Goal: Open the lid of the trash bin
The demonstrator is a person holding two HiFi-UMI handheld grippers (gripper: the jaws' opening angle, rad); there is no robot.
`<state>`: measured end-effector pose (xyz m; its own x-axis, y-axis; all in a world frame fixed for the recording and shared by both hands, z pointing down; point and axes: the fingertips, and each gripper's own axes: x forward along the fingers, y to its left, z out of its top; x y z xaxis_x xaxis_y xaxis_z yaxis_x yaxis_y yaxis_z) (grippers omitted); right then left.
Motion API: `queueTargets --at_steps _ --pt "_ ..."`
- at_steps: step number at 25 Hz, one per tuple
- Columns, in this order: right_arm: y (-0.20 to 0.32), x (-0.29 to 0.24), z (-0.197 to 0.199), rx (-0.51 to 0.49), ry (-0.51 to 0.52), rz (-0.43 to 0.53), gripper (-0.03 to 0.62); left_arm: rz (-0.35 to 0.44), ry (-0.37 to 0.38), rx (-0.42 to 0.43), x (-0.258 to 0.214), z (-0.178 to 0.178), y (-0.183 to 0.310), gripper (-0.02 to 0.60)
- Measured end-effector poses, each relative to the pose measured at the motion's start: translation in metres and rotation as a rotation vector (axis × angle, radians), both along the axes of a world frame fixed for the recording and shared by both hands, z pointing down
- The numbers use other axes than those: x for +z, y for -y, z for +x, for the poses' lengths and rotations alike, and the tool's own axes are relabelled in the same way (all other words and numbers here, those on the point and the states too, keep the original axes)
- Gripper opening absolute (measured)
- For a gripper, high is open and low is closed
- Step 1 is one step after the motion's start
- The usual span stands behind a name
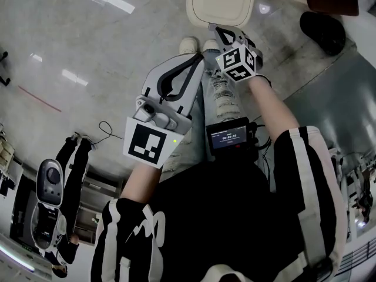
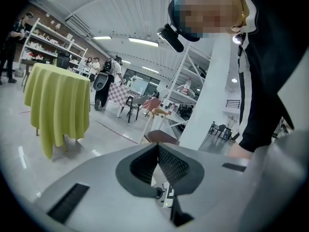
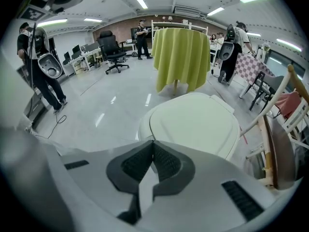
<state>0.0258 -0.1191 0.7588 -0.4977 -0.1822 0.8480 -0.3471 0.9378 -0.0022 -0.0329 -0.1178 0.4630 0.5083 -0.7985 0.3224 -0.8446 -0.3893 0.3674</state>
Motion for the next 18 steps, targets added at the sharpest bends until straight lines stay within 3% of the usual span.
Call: queueTargets --at_steps 7,14,18 --pt "-0.005 0.019 0.012 0.006 -0.065 0.039 0.011 0.004 -0.010 0.014 -0.001 0.007 0.000 0.008" --pt "-0.005 0.021 0.013 0.030 -0.059 0.040 0.011 0.007 -0.040 0.032 -0.008 0.009 0.005 0.008" --pt "-0.006 0.021 0.013 -0.011 -0.079 0.065 0.011 0.009 -0.050 0.044 -0.011 0.012 0.007 0.008"
